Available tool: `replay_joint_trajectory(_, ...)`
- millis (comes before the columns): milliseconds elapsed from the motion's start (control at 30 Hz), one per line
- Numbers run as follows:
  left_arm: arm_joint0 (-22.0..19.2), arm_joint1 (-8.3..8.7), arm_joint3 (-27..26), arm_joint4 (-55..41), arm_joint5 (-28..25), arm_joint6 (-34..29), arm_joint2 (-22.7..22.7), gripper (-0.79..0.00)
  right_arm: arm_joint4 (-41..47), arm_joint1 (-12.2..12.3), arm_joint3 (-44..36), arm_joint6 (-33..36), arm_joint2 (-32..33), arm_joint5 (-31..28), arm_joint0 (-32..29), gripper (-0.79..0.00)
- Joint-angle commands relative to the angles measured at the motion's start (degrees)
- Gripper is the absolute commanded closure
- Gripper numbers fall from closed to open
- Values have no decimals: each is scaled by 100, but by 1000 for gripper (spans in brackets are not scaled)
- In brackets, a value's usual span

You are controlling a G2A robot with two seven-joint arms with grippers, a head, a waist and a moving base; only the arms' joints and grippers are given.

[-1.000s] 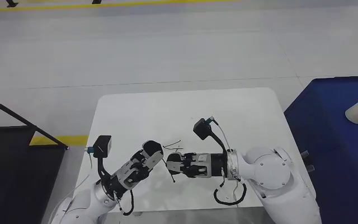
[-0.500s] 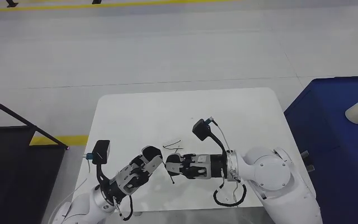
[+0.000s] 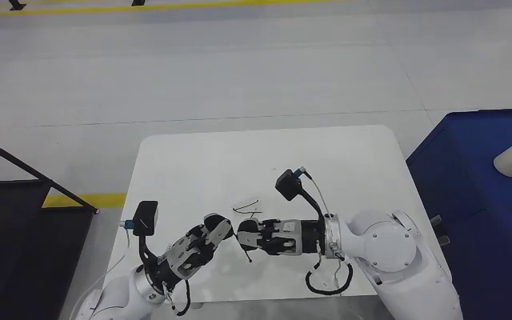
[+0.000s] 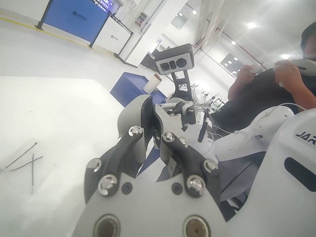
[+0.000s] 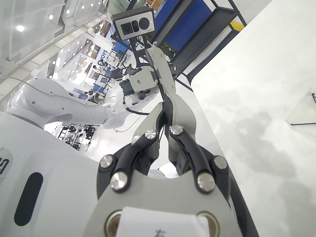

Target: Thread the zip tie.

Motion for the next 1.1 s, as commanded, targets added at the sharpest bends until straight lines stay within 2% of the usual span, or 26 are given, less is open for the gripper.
replay_joint_trajectory(0, -52, -1, -4, 11, -25, 148, -79, 0, 38, 1, 5, -23, 15, 17, 15, -785)
replay_joint_trajectory(100, -145, -8, 2, 56, -196, 430, -192, 0, 38, 1, 5, -23, 15, 17, 15, -785)
replay_joint_trajectory(433, -153, -7, 8, 77, -220, 440, -204, 0, 125, -3, -47, -153, 27, -33, -20, -785)
replay_joint_trajectory(533, -378, -48, -160, 399, -389, 1176, -346, 0, 1348, -5, 89, -130, 291, 16, -93, -785)
replay_joint_trajectory(600, -545, -86, -210, 1070, -895, 1786, -387, 0, 2061, 10, 210, 16, 566, 171, -65, -785)
replay_joint_trajectory(667, -606, -144, -55, 1747, -1164, 2502, -337, 0, 2614, 35, 346, 283, 807, 336, -39, -785)
replay_joint_trajectory(767, -824, -223, 94, 2826, -1537, 3481, -267, 0, 3393, 69, 653, 565, 1039, 1005, -26, -785)
replay_joint_trajectory(833, -946, -276, 205, 3615, -1629, 4124, -171, 0, 3348, 97, 696, 572, 1046, 1508, 37, -785)
replay_joint_trajectory(1067, -946, -276, 205, 3615, -1629, 4124, -171, 0, 3348, 97, 696, 572, 1046, 1508, 37, -785)
